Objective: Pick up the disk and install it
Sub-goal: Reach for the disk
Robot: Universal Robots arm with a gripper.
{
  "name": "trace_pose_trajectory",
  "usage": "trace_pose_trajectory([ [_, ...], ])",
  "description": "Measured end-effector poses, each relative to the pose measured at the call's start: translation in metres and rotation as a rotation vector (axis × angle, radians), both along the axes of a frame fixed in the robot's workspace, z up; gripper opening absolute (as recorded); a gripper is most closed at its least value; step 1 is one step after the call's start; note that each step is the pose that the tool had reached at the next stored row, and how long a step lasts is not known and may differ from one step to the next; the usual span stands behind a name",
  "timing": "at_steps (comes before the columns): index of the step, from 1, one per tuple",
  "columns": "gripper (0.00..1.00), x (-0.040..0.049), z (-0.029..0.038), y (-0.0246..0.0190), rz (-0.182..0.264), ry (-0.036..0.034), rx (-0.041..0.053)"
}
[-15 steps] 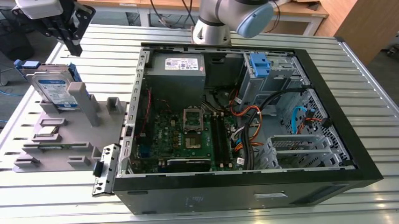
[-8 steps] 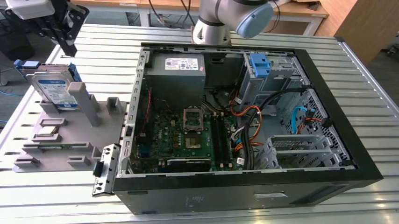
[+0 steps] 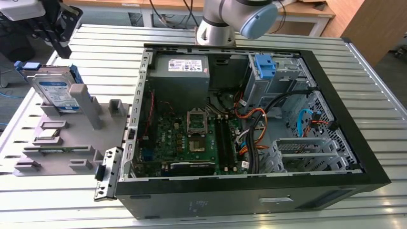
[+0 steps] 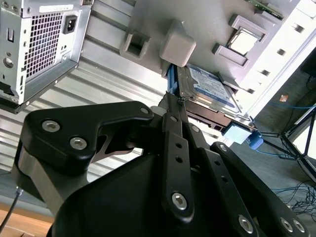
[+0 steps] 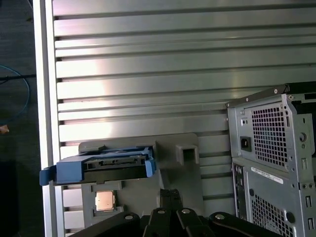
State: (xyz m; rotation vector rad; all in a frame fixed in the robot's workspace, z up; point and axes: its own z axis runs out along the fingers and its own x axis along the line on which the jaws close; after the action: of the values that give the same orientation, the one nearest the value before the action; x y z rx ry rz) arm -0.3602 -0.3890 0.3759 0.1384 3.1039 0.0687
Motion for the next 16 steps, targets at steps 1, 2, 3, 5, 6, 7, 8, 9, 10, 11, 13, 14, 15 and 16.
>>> trace_pose_trajectory([
  [1,0.11,-0.002,-0.0003,0.0,0.0,0.0,-0.0001],
  [2,0.11,-0.004,-0.0006,0.0001,0.0,0.0,0.0],
  [3,0.11,-0.0059,-0.0008,0.0001,0.0,0.0,0.0],
  [5,0.11,-0.0098,-0.0015,0.0002,0.0,-0.0001,0.0],
  [6,0.11,-0.0115,-0.0018,0.0002,0.0,0.0,-0.0001],
  [7,0.11,-0.0131,-0.0023,0.0003,0.0,-0.0001,0.0],
  [8,0.11,-0.0146,-0.0028,0.0004,0.0,-0.0001,0.0],
  [9,0.11,-0.0161,-0.0032,0.0004,0.0,0.0,-0.0001],
  [10,0.11,-0.0175,-0.0036,0.0005,0.0,0.0,-0.0001],
  [11,0.11,-0.0191,-0.004,0.0005,0.0,-0.0001,-0.0001],
  [13,0.11,-0.0216,-0.0046,0.0006,0.0,-0.0001,-0.0001],
  [14,0.11,-0.0227,-0.0048,0.0006,0.0,-0.0001,0.0],
  [15,0.11,-0.0235,-0.005,0.0006,0.0,0.0,0.0],
  [16,0.11,-0.0239,-0.0051,0.0006,0.0,-0.0001,0.0],
])
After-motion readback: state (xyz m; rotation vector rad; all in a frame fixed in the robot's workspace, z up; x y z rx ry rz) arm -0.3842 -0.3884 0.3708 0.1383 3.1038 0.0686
